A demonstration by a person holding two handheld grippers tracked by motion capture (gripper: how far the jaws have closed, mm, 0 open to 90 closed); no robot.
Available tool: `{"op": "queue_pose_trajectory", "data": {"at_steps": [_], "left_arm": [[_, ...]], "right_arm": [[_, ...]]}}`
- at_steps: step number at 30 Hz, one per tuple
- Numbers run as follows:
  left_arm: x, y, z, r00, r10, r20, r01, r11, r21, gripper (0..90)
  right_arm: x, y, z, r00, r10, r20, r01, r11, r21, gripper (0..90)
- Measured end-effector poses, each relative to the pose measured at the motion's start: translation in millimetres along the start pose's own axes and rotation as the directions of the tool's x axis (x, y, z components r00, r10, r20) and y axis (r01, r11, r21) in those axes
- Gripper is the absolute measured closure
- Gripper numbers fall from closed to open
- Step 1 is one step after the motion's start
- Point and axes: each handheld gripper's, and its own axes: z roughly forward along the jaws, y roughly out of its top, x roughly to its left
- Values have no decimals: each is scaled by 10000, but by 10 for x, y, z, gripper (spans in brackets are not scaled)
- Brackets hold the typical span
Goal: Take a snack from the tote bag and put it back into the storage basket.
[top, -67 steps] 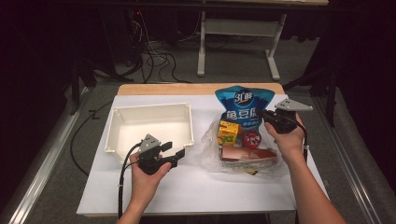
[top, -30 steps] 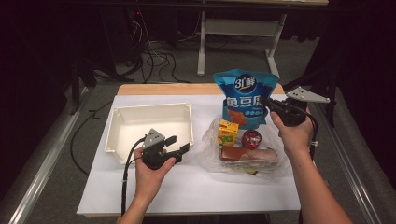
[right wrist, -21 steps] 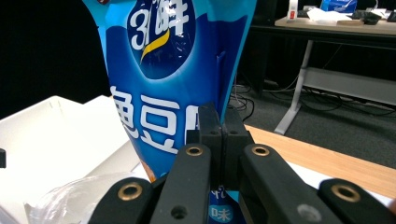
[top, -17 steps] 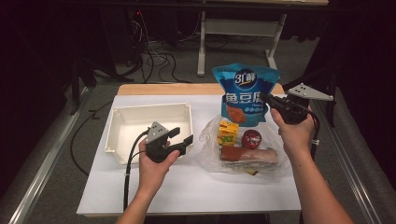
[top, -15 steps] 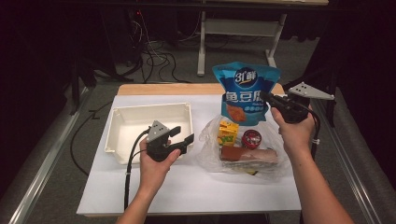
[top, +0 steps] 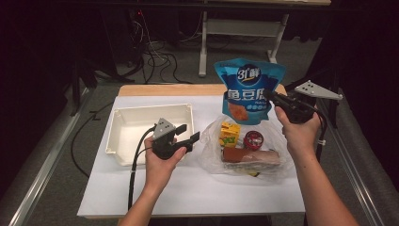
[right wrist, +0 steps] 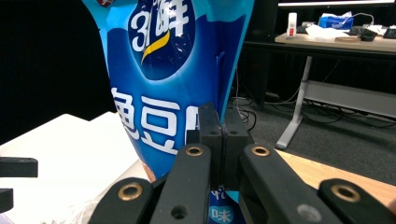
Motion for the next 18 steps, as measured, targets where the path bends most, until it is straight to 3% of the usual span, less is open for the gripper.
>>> {"op": "queue_pose_trajectory", "data": {"at_steps": [8, 18], "left_arm": [[-11, 162, 57, 9998, 176, -30, -177, 9997, -165, 404], [7, 256, 85, 9995, 287, -114, -290, 9993, -223, 404]], "right_arm": [[98, 11, 75, 9997, 27, -240, -27, 10000, -4, 900], [240, 2, 192, 9985, -17, -542, 17, 10000, -4, 900]]}}
